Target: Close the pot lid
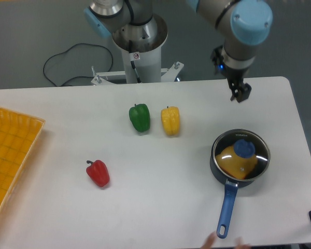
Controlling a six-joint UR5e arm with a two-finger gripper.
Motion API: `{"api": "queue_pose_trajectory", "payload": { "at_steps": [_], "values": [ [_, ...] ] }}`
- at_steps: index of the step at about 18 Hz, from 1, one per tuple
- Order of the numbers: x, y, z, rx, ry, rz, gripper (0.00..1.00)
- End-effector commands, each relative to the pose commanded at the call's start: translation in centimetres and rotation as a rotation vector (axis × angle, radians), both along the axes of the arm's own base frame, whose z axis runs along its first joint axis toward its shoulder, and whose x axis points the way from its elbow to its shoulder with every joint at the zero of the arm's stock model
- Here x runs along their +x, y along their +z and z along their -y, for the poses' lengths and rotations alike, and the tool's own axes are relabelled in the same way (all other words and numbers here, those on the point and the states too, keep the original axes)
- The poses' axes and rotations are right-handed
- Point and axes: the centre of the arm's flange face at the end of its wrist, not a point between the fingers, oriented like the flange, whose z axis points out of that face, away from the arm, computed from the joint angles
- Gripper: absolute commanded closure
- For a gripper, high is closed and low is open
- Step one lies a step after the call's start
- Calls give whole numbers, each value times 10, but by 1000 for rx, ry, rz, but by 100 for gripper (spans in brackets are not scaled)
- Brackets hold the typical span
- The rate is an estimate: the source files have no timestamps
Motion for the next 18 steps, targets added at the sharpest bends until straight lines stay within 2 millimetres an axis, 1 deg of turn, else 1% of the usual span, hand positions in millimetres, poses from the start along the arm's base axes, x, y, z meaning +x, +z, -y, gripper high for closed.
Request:
{"api": "queue_pose_trajectory", "payload": {
  "at_steps": [2,4,6,8,12,18],
  "values": [
    [4,6,-3,27,0,-6,0],
    [5,7,-5,69,14,5,0],
    [8,17,-7,83,17,-11,0],
    [9,24,-2,93,25,-24,0],
    [4,22,5,92,38,-20,0],
    [2,25,4,104,37,-46,0]
  ]
}}
